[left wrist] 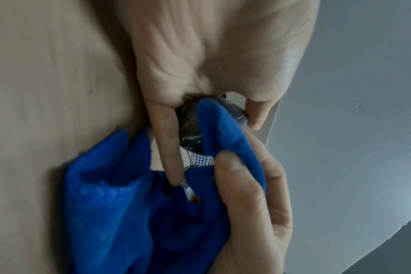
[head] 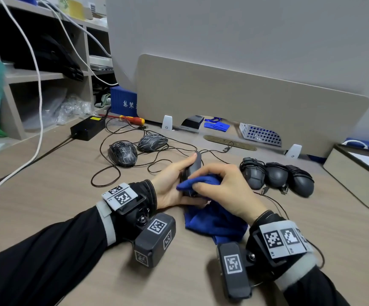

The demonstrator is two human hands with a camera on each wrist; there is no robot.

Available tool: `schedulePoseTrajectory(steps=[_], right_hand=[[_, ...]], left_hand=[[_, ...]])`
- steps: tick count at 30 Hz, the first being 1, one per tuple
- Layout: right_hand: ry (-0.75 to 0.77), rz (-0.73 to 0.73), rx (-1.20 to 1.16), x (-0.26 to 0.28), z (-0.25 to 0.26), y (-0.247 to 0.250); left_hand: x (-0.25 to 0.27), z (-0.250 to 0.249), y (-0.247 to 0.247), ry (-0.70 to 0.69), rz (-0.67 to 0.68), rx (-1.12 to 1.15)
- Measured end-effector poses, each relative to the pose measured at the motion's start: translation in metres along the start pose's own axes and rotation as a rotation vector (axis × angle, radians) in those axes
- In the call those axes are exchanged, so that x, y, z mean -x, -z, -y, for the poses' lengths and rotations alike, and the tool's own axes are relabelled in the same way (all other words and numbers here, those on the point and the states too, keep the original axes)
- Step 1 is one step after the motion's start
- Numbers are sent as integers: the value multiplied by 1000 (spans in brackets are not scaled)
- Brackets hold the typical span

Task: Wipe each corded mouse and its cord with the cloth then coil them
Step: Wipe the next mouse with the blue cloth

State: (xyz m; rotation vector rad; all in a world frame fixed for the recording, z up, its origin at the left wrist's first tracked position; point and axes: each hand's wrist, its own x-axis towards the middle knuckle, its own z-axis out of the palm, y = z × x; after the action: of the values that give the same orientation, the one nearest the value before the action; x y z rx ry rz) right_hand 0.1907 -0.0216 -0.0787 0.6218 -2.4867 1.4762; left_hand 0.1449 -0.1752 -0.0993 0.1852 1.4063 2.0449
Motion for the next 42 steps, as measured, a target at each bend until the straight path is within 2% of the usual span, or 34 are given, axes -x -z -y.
schedulePoseTrajectory(steps=[3, 6, 12, 15, 19, 23, 25, 29, 31, 34, 36, 39, 40, 42], right_hand=[[9, -184, -38, -3, -4, 2], [-20, -261, -57, -5, -5, 4], [-55, -394, -56, -6, -14, 8], [-56, -353, -86, -4, -11, 7], [-6, -295, -9, -4, -11, 5], [-13, -222, -96, -2, -3, 1], [3, -243, -86, -2, -2, 0], [-10, -400, 22, -6, -11, 7], [-29, -366, 14, -5, -11, 8], [-26, -192, -60, -4, -3, 1], [-18, -235, -53, -5, -2, 1], [-32, -416, -49, -7, -8, 9], [-38, -415, -63, -6, -8, 11], [-28, -299, -103, -2, -5, 10]], left_hand=[[4, 0, -3, 24, 68, -46], [4, 0, -3, 37, 101, 8], [2, -2, -1, -3, -3, 154], [3, -3, -2, -23, -12, 162], [3, -5, -3, -56, 6, 180], [1, -5, -2, -51, -9, 212], [3, -6, -3, -43, 15, 209], [6, -4, -9, -54, 88, 191], [5, -2, -12, -70, 58, 197], [3, -1, -11, -72, -40, 206], [4, -1, -12, -65, -26, 203], [5, 1, -16, -90, 20, 205], [5, 2, -18, -99, 13, 208], [5, 2, -18, -103, -10, 244]])
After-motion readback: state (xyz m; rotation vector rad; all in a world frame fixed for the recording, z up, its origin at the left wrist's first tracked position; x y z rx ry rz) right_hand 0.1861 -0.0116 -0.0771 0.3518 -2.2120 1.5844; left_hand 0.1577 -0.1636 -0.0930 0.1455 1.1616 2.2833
